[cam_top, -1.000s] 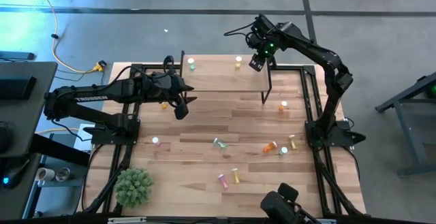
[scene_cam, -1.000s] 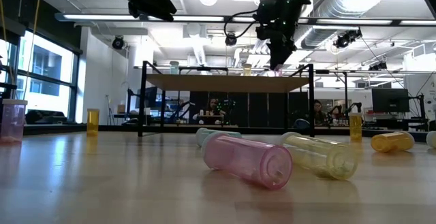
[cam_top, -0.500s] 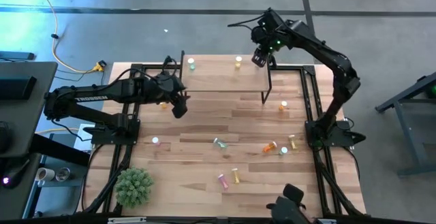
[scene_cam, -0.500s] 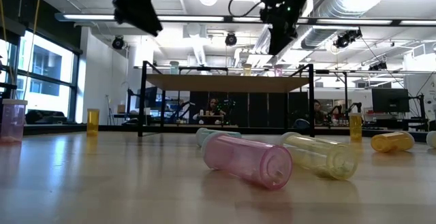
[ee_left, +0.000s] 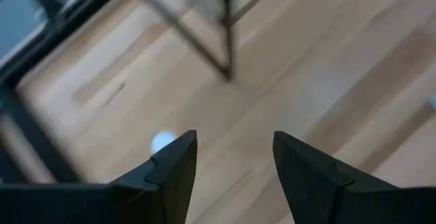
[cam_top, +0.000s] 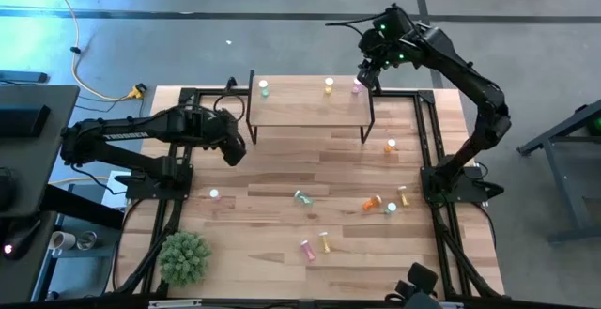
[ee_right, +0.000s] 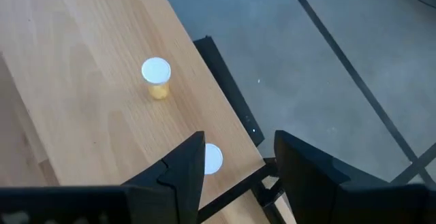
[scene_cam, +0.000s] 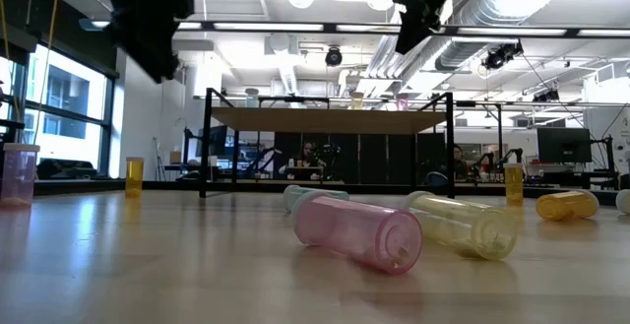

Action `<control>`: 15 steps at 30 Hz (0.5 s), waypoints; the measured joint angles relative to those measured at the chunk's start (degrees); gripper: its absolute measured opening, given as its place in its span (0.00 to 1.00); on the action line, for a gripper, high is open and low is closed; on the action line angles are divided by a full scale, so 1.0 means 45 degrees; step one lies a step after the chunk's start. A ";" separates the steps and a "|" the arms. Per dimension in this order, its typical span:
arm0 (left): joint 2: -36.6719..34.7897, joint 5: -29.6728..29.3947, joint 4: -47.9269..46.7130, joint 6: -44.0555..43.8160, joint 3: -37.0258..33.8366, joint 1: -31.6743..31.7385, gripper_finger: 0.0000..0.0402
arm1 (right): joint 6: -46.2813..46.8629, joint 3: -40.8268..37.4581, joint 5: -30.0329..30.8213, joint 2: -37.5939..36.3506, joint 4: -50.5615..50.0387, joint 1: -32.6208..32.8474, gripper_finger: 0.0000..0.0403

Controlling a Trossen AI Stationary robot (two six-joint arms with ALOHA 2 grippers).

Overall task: Pick and place medicine bottles onto shelf by color
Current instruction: Put the top left orange pill bottle on the shelf

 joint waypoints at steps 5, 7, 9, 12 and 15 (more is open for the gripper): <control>-0.0080 -0.0489 -0.0341 -0.1961 -0.0919 -0.0350 0.46 | -0.0019 0.0000 0.0000 -0.0014 -0.0112 0.0000 0.42; -0.0155 -0.0484 -0.0331 -0.2584 -0.1400 -0.0445 0.46 | -0.0044 0.0000 0.0000 -0.0014 -0.0145 0.0000 0.42; -0.0126 -0.0553 -0.0293 -0.3154 -0.1825 -0.0508 0.46 | -0.0044 0.0000 0.0000 -0.0009 -0.0146 0.0000 0.42; -0.0134 -0.0969 -0.0247 -0.3973 -0.2216 -0.0412 0.46 | -0.0044 0.0000 0.0000 -0.0009 -0.0150 0.0000 0.42; -0.0136 -0.1170 -0.0184 -0.4731 -0.2397 -0.0172 0.46 | -0.0044 0.0000 0.0000 -0.0009 -0.0147 0.0000 0.42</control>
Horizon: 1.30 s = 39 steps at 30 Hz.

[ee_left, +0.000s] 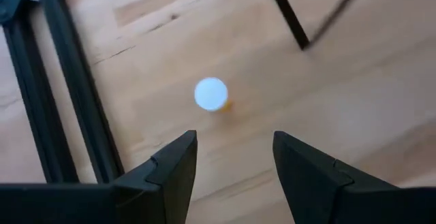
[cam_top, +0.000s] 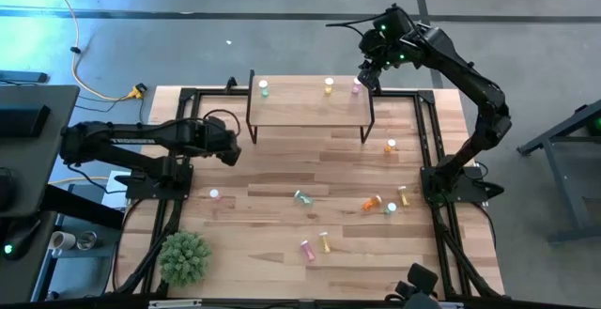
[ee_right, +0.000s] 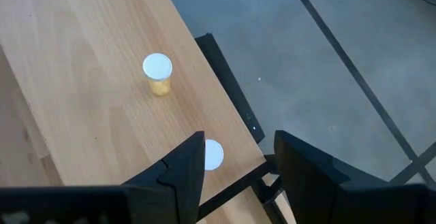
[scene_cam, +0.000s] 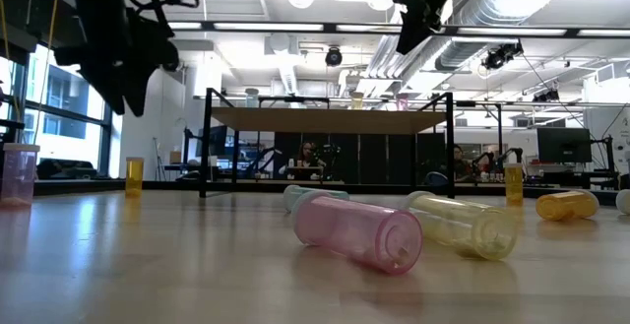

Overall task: Pick and place medicine bottles onto shelf by color
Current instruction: Put the top left orange pill bottle on the shelf

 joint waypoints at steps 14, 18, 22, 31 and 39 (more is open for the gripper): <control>0.0012 0.0345 0.2815 -0.0809 -0.1726 0.1052 0.46 | -0.0064 0.0000 -0.0001 0.0005 -0.0115 0.0000 0.42; 0.0270 0.0032 0.2829 -0.1029 -0.1733 0.1273 0.46 | -0.0146 0.0000 -0.0005 0.0005 -0.0119 0.0000 0.42; 0.0495 0.0011 0.2827 -0.1085 -0.1733 0.1565 0.46 | -0.0146 0.0000 -0.0005 0.0005 -0.0123 0.0000 0.42; 0.1561 0.0006 0.2936 -0.1323 -0.1733 0.2166 0.46 | -0.0233 -0.0005 -0.0005 0.0010 -0.0095 0.0000 0.42; 0.2416 0.0059 0.3030 -0.1420 -0.1733 0.2646 0.46 | -0.0233 -0.0005 -0.0005 0.0010 -0.0095 0.0000 0.42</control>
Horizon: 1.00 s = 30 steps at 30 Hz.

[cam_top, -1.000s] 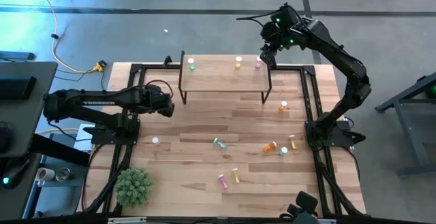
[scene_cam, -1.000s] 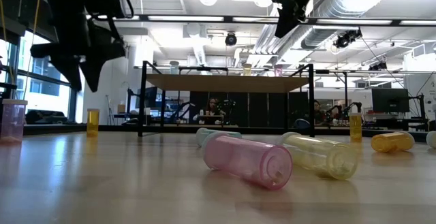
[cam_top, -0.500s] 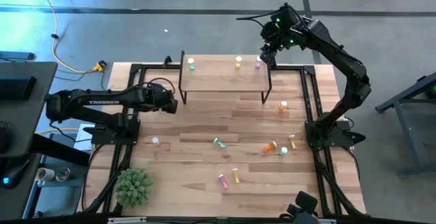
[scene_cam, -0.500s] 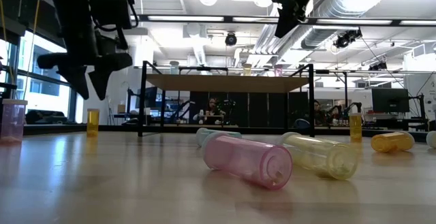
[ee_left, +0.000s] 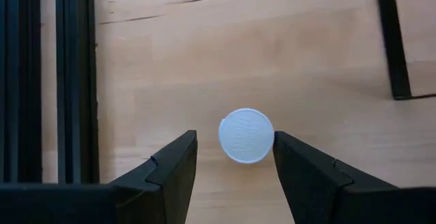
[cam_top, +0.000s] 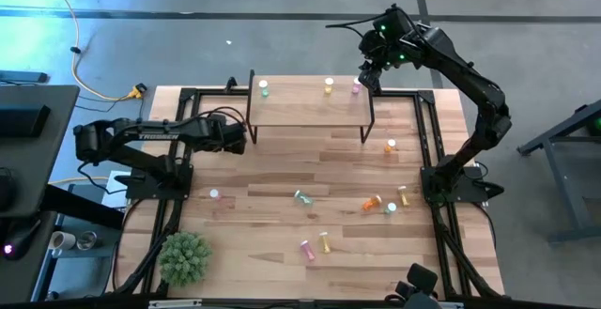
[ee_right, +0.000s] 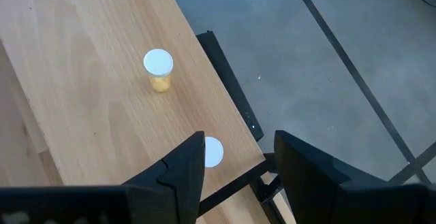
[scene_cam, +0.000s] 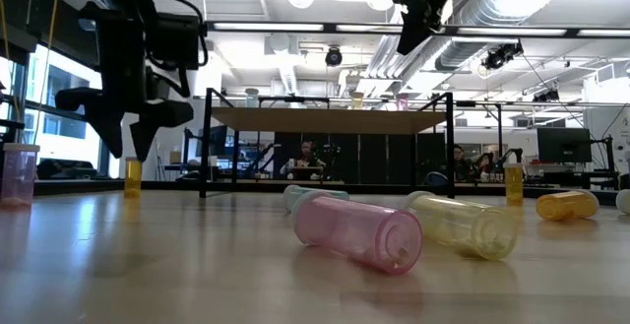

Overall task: Pick and place medicine bottles onto shelf by color
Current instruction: Put the top left orange pill bottle on the shelf

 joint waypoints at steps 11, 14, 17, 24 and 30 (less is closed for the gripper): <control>0.0486 0.0051 0.0661 0.0139 0.0000 0.0167 0.46 | 0.0000 0.0000 0.0000 0.0005 0.0005 0.0000 0.42; 0.0621 0.0364 0.0627 0.0229 0.0000 0.0386 0.46 | 0.0000 0.0000 0.0000 0.0005 0.0005 0.0000 0.42; 0.0724 0.0433 0.0626 0.0427 0.0000 0.0526 0.46 | 0.0000 0.0000 0.0000 0.0005 0.0000 0.0002 0.42; 0.0736 0.0439 0.0622 0.0484 0.0000 0.0561 0.38 | 0.0000 -0.0015 0.0000 0.0005 0.0000 0.0000 0.42; 0.0736 0.0406 0.0625 0.0784 0.0000 0.0561 0.28 | 0.0000 -0.0015 0.0000 0.0005 0.0000 0.0000 0.42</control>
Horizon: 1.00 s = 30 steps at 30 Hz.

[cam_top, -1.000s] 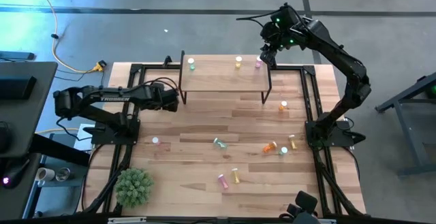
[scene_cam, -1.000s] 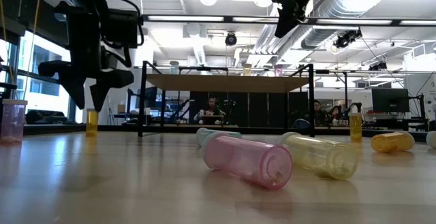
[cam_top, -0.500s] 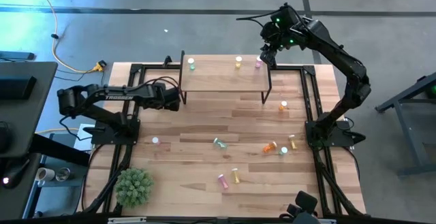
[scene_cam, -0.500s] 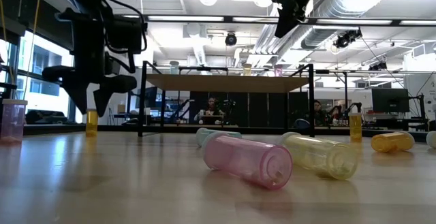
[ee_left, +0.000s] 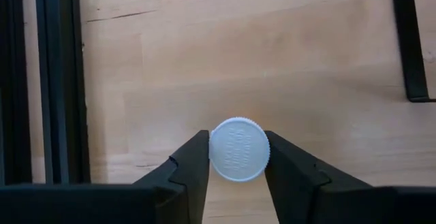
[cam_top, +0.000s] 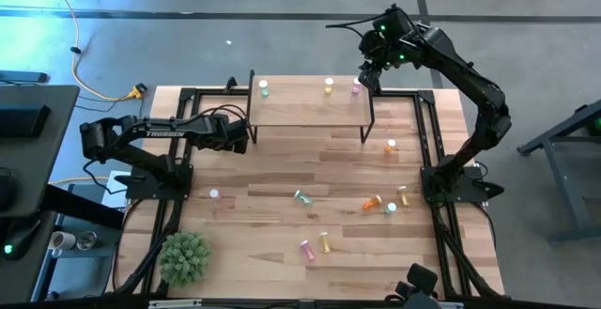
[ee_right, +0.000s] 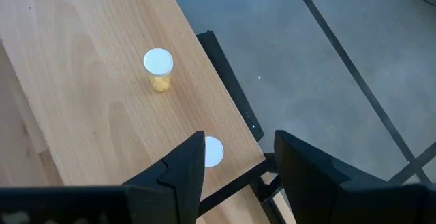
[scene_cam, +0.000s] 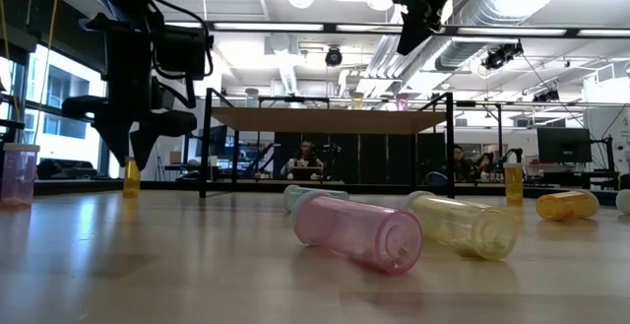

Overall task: Pick and place medicine bottles onto shelf by color
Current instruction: Put the top left orange pill bottle on the shelf

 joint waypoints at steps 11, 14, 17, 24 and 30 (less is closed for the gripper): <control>-0.0456 0.0016 -0.0203 0.0709 0.0186 0.0006 0.28 | 0.0000 0.0000 0.0000 0.0000 0.0000 0.0000 0.42; -0.0848 -0.0137 -0.0365 0.1108 0.0614 0.0029 0.28 | 0.0000 0.0000 0.0000 0.0000 -0.0004 0.0000 0.42; -0.1273 -0.0447 -0.0896 0.1530 0.1227 0.0255 0.28 | 0.0000 0.0000 0.0000 0.0000 -0.0005 0.0003 0.42; -0.2255 -0.1471 -0.1773 0.2853 0.3003 0.1168 0.28 | 0.0000 0.0000 0.0000 0.0000 -0.0041 0.0000 0.42; -0.2526 -0.1649 -0.1650 0.4697 0.4887 0.1948 0.29 | 0.0000 0.0000 0.0000 0.0000 -0.0039 0.0003 0.42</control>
